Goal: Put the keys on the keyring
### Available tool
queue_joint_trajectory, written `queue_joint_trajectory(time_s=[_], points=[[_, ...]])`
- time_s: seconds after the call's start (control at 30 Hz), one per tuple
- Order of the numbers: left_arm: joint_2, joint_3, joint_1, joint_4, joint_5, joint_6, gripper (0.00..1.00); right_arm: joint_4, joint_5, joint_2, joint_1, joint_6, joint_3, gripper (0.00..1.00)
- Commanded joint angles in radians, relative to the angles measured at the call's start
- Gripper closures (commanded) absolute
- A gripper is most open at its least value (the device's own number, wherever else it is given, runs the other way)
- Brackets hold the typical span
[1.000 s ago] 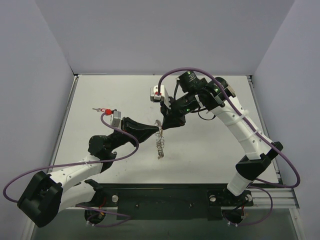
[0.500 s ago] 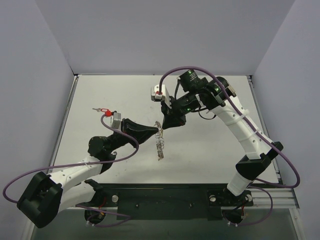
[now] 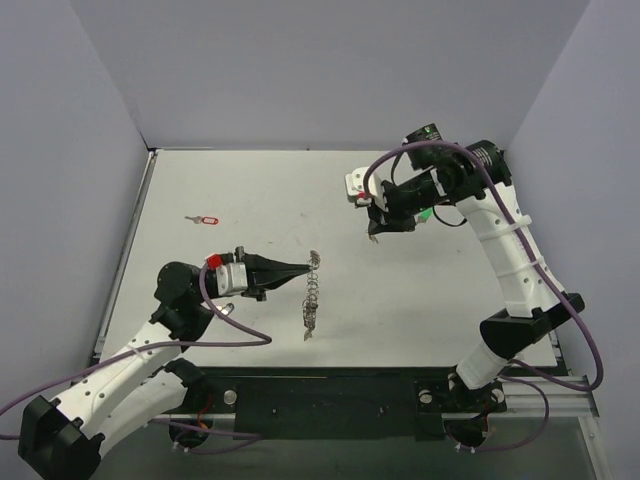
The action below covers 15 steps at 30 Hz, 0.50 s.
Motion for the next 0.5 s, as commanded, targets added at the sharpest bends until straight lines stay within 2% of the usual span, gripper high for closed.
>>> queue_joint_trajectory(time_s=[0.0, 0.1, 0.17, 0.23, 0.27, 0.3, 0.33, 0.4, 0.47], points=[[-0.015, 0.043, 0.003, -0.156, 0.043, 0.270, 1.00, -0.226, 0.030, -0.078, -0.005, -0.283, -0.010, 1.00], [-0.012, 0.005, 0.004, -0.075, 0.029, 0.303, 1.00, -0.105, 0.094, -0.192, 0.043, -0.269, -0.132, 1.00], [-0.015, -0.014, 0.000, -0.061, 0.006, 0.326, 1.00, 0.061, 0.148, -0.290, 0.101, -0.219, -0.279, 1.00], [-0.036, -0.047, -0.013, -0.041, -0.043, 0.355, 1.00, 0.277, 0.206, -0.397, 0.174, -0.089, -0.463, 1.00], [-0.042, -0.070, -0.016, -0.035, -0.059, 0.362, 1.00, 0.472, 0.228, -0.431, 0.219, -0.043, -0.580, 1.00], [-0.053, -0.080, -0.023, -0.032, -0.081, 0.378, 1.00, 0.559, 0.271, -0.500, 0.241, 0.041, -0.650, 1.00], [-0.053, -0.092, -0.028, -0.032, -0.092, 0.387, 1.00, 0.718, 0.302, -0.526, 0.285, 0.068, -0.749, 1.00], [-0.059, -0.110, -0.049, -0.041, -0.118, 0.410, 1.00, 0.872, 0.395, -0.553, 0.340, 0.134, -0.826, 1.00], [-0.074, -0.117, -0.088, -0.084, -0.151, 0.457, 1.00, 0.952, 0.464, -0.525, 0.377, 0.186, -0.850, 1.00]])
